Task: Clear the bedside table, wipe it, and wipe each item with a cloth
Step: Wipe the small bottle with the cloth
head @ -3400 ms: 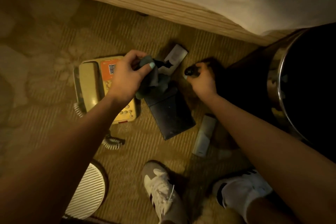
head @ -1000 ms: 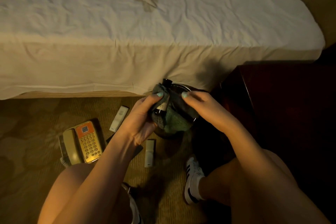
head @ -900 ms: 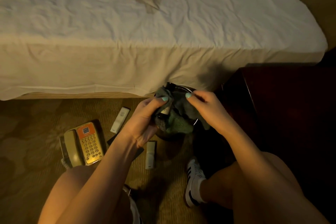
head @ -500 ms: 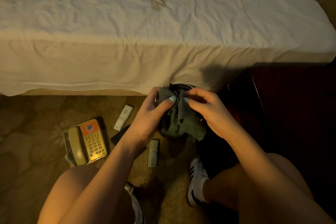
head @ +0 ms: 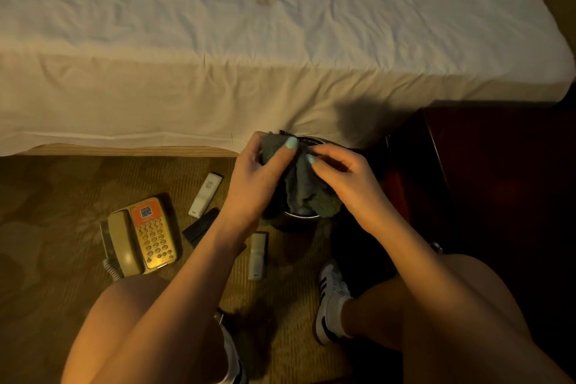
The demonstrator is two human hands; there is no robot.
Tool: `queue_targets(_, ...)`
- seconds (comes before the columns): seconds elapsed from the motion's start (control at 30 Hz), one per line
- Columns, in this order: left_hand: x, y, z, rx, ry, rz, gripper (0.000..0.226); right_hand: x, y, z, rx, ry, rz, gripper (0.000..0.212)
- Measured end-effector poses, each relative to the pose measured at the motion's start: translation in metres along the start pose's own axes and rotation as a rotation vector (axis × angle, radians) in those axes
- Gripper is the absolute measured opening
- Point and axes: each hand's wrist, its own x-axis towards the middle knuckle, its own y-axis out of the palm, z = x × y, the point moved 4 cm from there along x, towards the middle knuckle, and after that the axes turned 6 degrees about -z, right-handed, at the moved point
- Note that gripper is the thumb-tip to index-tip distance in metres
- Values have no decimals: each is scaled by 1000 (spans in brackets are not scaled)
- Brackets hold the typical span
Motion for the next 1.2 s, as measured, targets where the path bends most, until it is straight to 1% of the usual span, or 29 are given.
queue_targets(0.07,1,-3,1,16,1,-54,28,-1,3,0,-24,-4,26,27)
queue_targets(0.13,2,-5,1,16,0,-68,25,-1,5,-2,-39,4,44,24)
queue_targets(0.23,3,-6,1,-15,-18,-62,15,1,5,-4,-44,7,29,24)
queue_targets(0.33,5,-8,4,-9,-32,-97,13,2,5,-7,-40,12,18,25)
queue_targets(0.43,5,-9,8,28,-70,-141,20,0,6,-7,-55,-3,25,23)
queue_targets(0.5,5,-7,7,26,-65,-145,11,0,6,-6,-71,-24,7,24)
queue_targets(0.53,4,-5,6,31,-50,-133,10,0,5,-6,-76,-33,-12,24)
queue_targets(0.63,4,0,4,52,-5,-78,19,1,1,-4,-76,-67,-77,28)
queue_targets(0.77,4,3,9,49,-42,-29,36,3,-4,-1,-73,-92,-142,28)
queue_targets(0.83,5,2,11,114,-14,-25,41,5,-8,1,-60,-98,-173,26)
queue_targets(0.9,4,1,11,165,22,-19,41,6,-14,1,-47,-87,-203,22)
queue_targets(0.97,3,-1,9,172,46,0,37,8,-18,-1,-32,-56,-223,17)
queue_targets(1.07,3,0,8,111,19,50,29,10,-20,-8,44,58,-251,10)
queue_targets(1.2,0,9,9,-26,-59,146,31,12,-22,-9,204,183,-289,12)
